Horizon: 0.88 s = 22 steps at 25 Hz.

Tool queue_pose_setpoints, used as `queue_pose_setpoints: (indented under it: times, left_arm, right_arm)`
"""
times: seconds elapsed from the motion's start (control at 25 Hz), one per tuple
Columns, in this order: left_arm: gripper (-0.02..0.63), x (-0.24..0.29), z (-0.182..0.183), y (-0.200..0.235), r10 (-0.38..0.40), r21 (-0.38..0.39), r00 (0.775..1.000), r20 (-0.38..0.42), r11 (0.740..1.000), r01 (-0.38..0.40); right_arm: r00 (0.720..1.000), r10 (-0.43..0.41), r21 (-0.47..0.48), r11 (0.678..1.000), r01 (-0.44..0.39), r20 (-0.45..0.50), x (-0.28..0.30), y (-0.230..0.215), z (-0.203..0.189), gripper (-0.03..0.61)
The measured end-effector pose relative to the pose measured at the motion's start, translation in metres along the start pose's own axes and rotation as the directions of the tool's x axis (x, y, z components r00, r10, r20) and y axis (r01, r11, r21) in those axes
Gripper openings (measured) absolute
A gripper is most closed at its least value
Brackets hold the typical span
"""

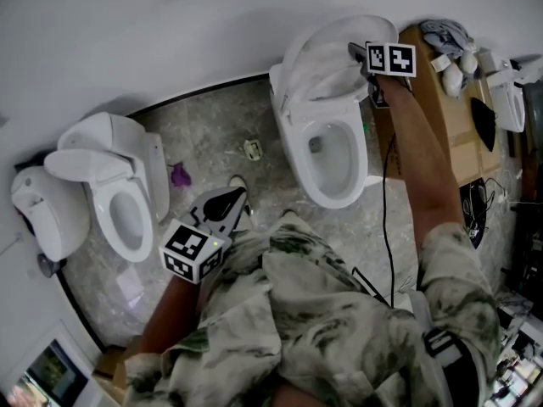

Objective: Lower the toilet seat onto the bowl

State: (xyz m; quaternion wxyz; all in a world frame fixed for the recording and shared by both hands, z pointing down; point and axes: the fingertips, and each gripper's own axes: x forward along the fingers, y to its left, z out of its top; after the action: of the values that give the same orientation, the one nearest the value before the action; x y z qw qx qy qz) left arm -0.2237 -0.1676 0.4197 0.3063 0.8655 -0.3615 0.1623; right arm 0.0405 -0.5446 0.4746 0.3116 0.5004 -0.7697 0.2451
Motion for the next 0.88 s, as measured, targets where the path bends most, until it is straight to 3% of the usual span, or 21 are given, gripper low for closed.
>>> queue_pose_setpoints:
  times: [0.88]
  left_arm:
    - [0.022,-0.006,-0.014,-0.055,0.010,0.017,1.000,0.011,1.000,-0.011]
  right_arm:
    - [0.999,0.014,-0.013,1.000,-0.014,0.041,-0.047,0.005,-0.037,0.232]
